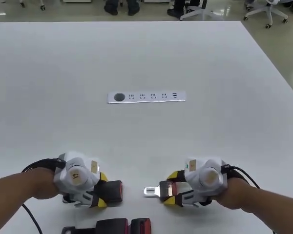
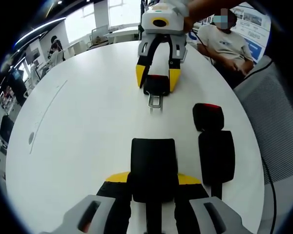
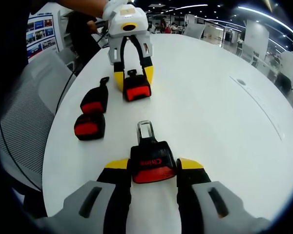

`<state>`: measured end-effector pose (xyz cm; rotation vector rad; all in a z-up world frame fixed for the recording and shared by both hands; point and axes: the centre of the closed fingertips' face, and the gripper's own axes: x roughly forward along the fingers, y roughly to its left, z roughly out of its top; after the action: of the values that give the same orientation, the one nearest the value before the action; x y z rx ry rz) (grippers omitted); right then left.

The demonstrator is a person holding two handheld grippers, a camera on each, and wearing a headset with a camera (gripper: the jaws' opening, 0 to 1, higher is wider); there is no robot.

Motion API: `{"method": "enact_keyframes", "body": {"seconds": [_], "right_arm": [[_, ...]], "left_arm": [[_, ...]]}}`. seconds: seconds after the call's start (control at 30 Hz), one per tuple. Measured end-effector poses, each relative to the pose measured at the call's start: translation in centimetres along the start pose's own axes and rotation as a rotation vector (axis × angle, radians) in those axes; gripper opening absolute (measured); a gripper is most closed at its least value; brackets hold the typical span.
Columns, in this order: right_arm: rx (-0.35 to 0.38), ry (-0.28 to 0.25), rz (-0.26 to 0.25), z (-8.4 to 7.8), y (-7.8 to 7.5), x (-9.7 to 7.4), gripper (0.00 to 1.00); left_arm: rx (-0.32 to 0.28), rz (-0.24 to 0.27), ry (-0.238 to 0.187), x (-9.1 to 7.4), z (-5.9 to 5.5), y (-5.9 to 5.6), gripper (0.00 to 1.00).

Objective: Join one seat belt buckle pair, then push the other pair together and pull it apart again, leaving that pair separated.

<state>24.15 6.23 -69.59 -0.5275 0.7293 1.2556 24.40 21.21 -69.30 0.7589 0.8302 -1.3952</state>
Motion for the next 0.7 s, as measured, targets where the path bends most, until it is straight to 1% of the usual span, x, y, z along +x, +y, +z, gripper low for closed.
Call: {"method": "enact_keyframes", "body": {"seconds": [0.17,0.3,0.5,0.6,0.7], "right_arm": [[0.01,0.003,-0.004,-1.0,-0.4,-0.4,0.34],[0.018,0.001,-0.007,-1.6,-0.4,-1.3,0.34],[0.025,0.004,-0.014,-2.1,-0.3,-2.4,0.34],[0.031,0.002,-0.017,-2.5,-0.9,-2.8,0.34],[0.031,0.003,-0.015,-2.8,-0.7,-3.1,0.34]], "left_arm": [[0.0,0.0,0.0,0.0,0.1,0.0,0.34],[0.001,-0.002,0.0,-0.1,0.2,-0.1,0.34],[0.0,-0.002,-0.002,-0.1,0.2,-0.1,0.34],[0.0,-0.002,-0.003,-0.1,0.1,-0.1,0.34],[0.0,-0.003,-0.004,-0.1,0.1,-0.1,0.34]]}}
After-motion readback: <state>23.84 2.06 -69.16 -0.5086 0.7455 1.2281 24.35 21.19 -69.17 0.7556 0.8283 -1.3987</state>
